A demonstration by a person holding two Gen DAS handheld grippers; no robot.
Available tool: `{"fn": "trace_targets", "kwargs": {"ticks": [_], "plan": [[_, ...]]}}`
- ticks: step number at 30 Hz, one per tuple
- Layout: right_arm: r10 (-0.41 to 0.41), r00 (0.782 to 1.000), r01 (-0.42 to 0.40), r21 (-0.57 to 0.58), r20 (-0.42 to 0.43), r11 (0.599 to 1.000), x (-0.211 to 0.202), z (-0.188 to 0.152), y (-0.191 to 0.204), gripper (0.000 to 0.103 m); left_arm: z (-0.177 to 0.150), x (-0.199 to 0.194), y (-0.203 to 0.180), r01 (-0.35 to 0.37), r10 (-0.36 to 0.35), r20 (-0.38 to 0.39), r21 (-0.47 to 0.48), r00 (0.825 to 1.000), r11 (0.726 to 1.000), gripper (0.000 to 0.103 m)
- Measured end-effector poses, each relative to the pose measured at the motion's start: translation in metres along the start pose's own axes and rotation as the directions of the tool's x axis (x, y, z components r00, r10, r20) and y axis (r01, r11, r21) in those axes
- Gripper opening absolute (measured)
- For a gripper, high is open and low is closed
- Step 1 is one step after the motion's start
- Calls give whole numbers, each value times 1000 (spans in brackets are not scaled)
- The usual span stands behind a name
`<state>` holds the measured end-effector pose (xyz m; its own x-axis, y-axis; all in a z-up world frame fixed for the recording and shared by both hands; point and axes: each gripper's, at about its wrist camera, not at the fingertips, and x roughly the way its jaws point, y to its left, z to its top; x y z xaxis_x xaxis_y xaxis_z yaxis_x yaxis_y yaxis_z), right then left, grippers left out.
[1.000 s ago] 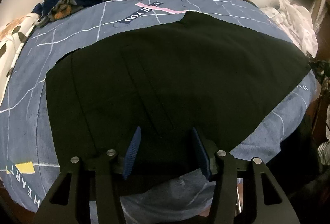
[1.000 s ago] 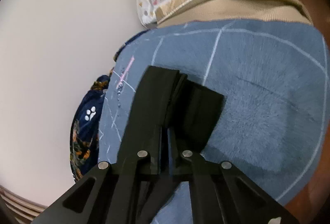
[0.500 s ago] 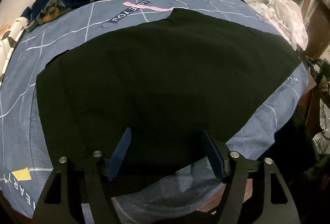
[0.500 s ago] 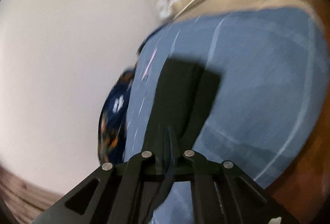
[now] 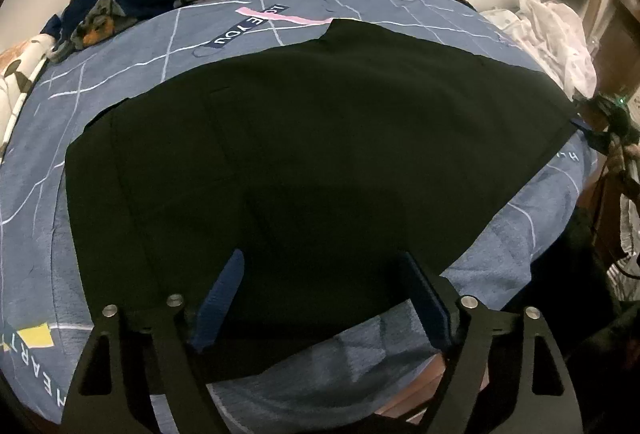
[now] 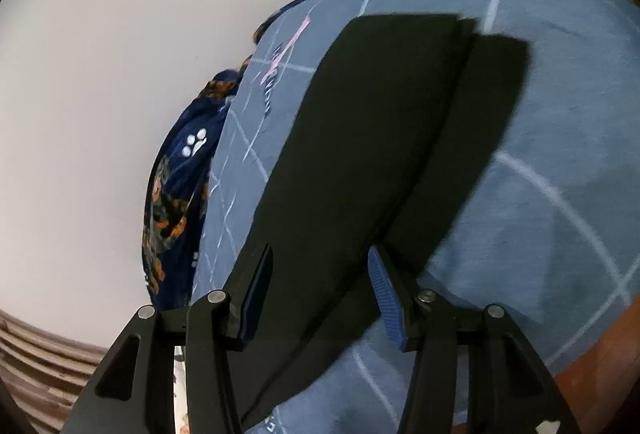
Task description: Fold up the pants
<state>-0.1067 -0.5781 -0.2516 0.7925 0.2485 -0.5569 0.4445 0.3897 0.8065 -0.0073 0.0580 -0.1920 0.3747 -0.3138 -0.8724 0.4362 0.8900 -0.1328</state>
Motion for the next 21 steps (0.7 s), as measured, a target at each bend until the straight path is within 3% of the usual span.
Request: {"fn": "trace_targets", "kwargs": {"ticks": [5, 7, 8, 12, 16, 19, 21], "plan": [[-1, 1000, 1, -19, -7, 1000, 17, -8, 13, 44, 1, 1, -1, 5, -5, 3, 1, 1000, 1000, 85], [-61, 998, 60, -31, -27, 998, 24, -9, 16, 12, 1, 2, -2, 5, -5, 4, 6, 1000, 1000, 86], [-71, 997, 70, -14, -38, 997, 27, -10, 14, 5, 2, 2, -2, 3, -3, 3, 11, 1000, 1000, 86], [-7, 1000, 7, 5, -3, 1000, 4, -11, 16, 4, 5, 2, 1, 27, -27, -14, 11, 1000, 1000, 86], [-56, 998, 57, 28, -31, 998, -6, -19, 0, 3, 6, 2, 2, 48, -47, -30, 36, 998, 998, 86], [-18, 999, 19, 62, -29, 998, -1, -19, -16, 1, 5, 3, 1, 48, -46, -31, 50, 998, 998, 86], [-46, 999, 47, 25, -24, 999, 1, -18, -8, 1, 6, 3, 1, 47, -45, -35, 53, 998, 998, 86]]}}
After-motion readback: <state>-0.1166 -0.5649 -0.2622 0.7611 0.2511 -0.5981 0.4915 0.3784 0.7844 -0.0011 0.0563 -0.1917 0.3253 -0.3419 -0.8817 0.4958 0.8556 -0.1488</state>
